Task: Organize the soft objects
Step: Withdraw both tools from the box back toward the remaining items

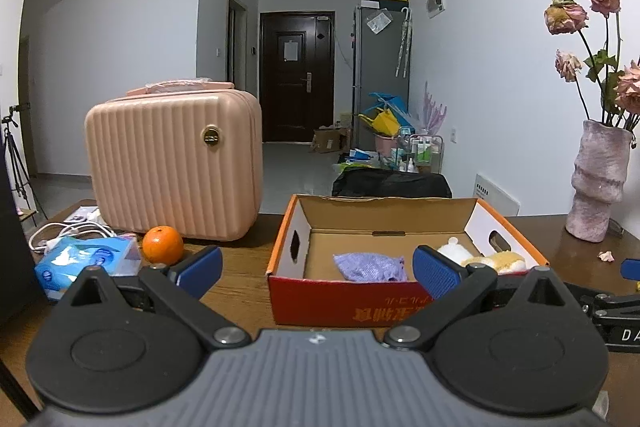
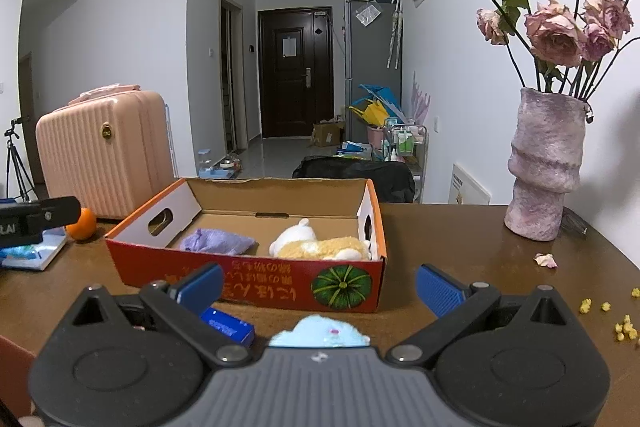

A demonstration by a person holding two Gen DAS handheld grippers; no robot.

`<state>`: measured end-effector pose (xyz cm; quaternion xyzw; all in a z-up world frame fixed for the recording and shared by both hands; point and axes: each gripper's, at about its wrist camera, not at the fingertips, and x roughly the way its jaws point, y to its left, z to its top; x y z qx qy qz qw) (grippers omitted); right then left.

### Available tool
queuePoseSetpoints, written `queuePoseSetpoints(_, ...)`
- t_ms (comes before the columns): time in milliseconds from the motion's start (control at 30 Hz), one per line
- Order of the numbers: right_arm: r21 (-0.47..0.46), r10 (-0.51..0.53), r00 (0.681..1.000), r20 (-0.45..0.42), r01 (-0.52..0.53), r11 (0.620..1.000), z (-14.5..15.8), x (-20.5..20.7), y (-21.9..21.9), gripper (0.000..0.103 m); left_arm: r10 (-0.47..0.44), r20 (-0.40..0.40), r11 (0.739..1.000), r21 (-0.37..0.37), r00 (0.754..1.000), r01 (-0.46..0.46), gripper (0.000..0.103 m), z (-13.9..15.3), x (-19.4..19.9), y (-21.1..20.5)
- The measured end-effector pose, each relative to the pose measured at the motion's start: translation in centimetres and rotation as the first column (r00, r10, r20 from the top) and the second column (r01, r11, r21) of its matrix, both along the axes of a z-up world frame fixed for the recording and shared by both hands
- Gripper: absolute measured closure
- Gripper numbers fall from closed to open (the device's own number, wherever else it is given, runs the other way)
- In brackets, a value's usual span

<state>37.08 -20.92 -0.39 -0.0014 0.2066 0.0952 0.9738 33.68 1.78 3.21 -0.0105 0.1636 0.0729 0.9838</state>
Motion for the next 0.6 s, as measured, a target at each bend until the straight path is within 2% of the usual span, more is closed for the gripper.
queuePoseSetpoints(600, -0.006, 0.01, 1.0, 0.014, -0.01, 1.0, 0.5, -7.7, 0.8, 0.0, -0.029, 0.044, 0.999, 0.048, 0.999, 0.027, 0.0, 0.9, -8.5, -0.8)
